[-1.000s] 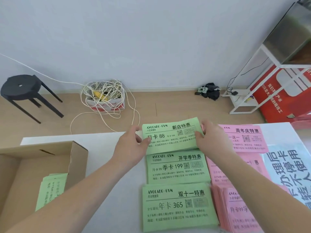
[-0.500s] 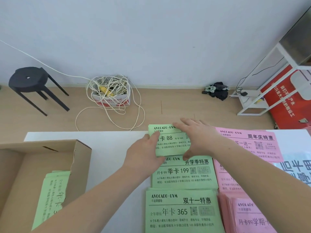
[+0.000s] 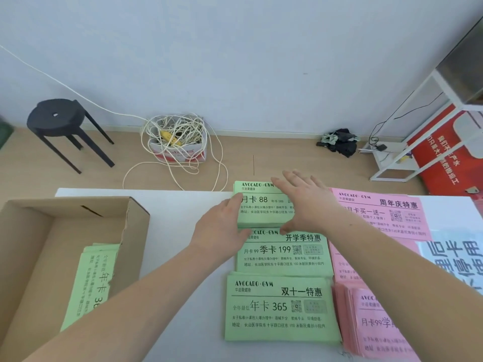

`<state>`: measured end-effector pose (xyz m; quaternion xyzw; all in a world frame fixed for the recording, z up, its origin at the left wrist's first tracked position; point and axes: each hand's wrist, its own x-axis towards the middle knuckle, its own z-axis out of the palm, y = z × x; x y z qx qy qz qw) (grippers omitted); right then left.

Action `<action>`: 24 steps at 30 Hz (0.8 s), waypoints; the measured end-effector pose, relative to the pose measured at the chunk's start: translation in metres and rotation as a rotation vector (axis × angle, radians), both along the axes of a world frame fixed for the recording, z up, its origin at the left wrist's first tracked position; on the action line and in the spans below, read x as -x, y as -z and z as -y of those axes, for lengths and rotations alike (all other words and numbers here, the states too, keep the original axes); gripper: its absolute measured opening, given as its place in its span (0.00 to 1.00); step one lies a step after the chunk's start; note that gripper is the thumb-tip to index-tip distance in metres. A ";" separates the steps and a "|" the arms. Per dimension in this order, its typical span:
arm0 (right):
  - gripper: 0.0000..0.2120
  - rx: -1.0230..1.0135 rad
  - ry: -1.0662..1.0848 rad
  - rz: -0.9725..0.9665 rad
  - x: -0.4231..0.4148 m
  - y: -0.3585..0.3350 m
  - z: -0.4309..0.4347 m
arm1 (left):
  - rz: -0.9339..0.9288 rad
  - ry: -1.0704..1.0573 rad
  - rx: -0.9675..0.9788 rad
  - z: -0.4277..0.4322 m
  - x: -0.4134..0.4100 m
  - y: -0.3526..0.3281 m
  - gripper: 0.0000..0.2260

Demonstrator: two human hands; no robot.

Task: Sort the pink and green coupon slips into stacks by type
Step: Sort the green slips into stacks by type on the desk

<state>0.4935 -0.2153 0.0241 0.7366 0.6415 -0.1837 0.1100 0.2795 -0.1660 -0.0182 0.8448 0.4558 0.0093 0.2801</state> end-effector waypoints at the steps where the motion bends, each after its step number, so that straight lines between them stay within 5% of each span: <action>1: 0.62 0.000 -0.006 0.006 0.001 -0.001 0.002 | 0.002 0.008 -0.003 0.001 0.001 -0.001 0.35; 11: 0.59 0.059 -0.025 -0.009 0.004 0.003 -0.013 | -0.082 0.009 -0.059 -0.006 -0.016 0.003 0.22; 16: 0.60 0.004 -0.012 0.007 0.005 0.006 -0.009 | -0.003 0.002 0.015 -0.003 -0.006 -0.001 0.33; 21: 0.51 -0.081 0.009 -0.117 0.043 -0.009 0.046 | 0.124 -0.086 0.076 0.052 0.048 -0.003 0.30; 24: 0.51 0.062 -0.074 -0.166 0.071 0.004 0.096 | 0.006 -0.014 0.202 0.093 0.074 0.007 0.44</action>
